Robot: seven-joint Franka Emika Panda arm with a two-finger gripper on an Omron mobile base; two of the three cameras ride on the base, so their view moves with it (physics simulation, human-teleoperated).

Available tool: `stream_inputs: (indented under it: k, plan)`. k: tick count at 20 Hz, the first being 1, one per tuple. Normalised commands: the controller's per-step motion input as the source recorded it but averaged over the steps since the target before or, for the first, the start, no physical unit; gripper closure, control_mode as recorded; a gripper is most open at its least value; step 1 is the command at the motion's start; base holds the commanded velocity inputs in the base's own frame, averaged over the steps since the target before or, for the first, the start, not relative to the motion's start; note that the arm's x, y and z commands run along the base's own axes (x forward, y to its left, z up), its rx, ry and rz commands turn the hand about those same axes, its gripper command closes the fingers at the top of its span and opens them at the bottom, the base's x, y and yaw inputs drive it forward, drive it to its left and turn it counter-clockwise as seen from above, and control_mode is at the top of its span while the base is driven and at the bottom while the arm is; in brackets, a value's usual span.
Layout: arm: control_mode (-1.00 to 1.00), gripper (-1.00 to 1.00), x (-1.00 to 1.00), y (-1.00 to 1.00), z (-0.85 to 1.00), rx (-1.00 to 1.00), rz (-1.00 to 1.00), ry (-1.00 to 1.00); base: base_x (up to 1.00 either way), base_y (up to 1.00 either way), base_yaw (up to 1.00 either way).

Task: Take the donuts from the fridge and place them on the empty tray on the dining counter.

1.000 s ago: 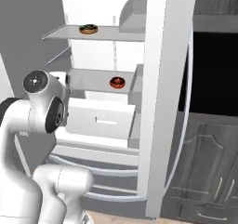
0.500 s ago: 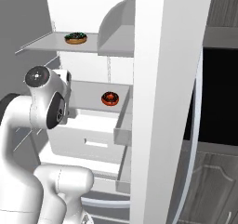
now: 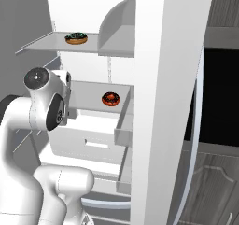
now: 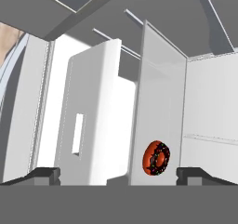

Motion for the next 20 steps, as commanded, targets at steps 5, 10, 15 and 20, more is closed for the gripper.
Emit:
stream_inputs:
  k: [5, 10, 15, 20]
  plan:
    - [-1.0, -1.0, 0.0, 0.0, 0.0, 0.0, 0.0, 0.0, 0.01, 0.0, 0.0]
    - [-1.0, -1.0, 0.08, 0.0, 0.01, 0.0, -0.05, 0.01, 0.0, 0.0, 0.0]
    - [-1.0, -1.0, 0.14, 0.0, 0.07, 0.0, -0.14, 0.03, 0.0, 0.0, 0.0]
    - [-1.0, -1.0, 0.12, -0.01, 0.21, 0.0, -0.15, 0.04, 0.0, 0.0, 0.0]
